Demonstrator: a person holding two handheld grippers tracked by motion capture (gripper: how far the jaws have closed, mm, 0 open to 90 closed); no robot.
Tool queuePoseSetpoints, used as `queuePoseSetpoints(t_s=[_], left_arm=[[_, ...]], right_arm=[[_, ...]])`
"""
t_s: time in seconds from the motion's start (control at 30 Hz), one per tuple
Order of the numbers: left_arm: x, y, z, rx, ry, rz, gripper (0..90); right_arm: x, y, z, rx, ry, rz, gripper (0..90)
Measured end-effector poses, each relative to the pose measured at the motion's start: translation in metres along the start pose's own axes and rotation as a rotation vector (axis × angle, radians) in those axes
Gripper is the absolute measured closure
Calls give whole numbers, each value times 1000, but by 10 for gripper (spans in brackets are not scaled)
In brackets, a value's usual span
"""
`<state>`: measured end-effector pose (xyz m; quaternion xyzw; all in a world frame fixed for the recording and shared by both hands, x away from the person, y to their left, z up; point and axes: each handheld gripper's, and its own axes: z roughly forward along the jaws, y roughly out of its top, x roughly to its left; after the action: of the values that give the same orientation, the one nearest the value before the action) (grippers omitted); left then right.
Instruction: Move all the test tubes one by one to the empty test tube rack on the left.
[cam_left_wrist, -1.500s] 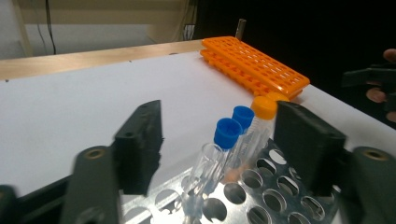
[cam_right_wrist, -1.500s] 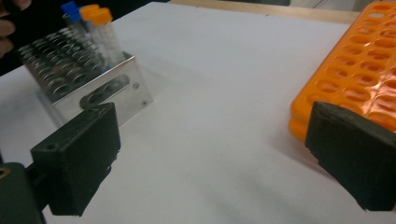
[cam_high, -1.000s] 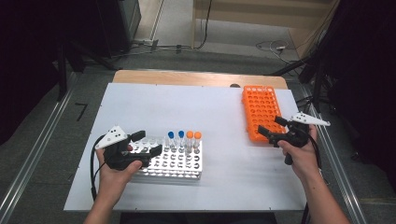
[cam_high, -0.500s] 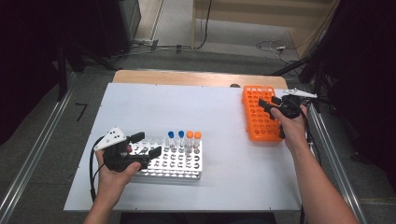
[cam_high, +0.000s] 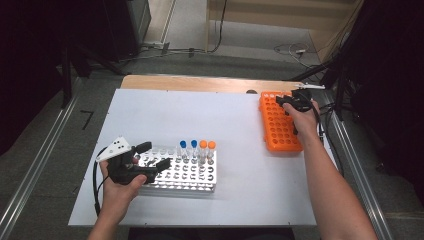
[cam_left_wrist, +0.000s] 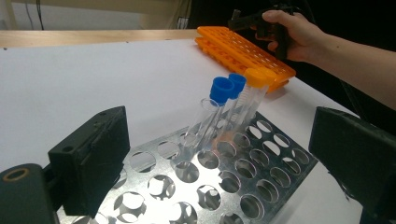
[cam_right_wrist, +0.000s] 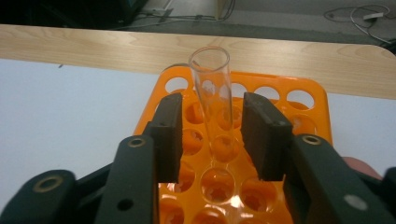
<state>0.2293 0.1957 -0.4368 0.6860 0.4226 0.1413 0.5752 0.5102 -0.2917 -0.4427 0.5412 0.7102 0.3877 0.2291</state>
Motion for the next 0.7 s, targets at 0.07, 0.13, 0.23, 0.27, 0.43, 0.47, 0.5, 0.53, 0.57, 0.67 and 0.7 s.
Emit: queuePoseSetpoints(t_s=[0.07,0.13,0.23,0.27,0.43,0.47,0.5,0.53,0.57,0.67,0.7], left_arm=[[1,0,0,-1,0,0,47],[1,0,1,1,-2,-2,46],[0,-1,2,8,2,3,46],[0,-1,3,10,3,7,46],[-3,1,4,9,-1,14,46],[-4,2,4,9,0,17,46],[-5,2,4,7,0,21,46],[-5,3,3,4,0,22,47],[-6,4,3,0,1,23,47],[-8,7,2,-5,-4,31,46],[-9,8,2,-6,-4,33,47]], right_arm=[[1,1,6,12,-7,-11,633],[2,1,11,29,-29,-21,669],[1,1,14,30,-45,-16,709],[1,1,14,28,-53,-23,720],[-1,1,7,3,-47,-51,730],[-1,2,4,-12,-46,-55,730],[0,3,1,-30,-45,-57,731],[1,4,-4,-47,-45,-64,731],[1,6,-8,-64,-45,-70,731],[4,10,-23,-97,-13,-78,731],[6,10,-28,-108,0,-83,731]])
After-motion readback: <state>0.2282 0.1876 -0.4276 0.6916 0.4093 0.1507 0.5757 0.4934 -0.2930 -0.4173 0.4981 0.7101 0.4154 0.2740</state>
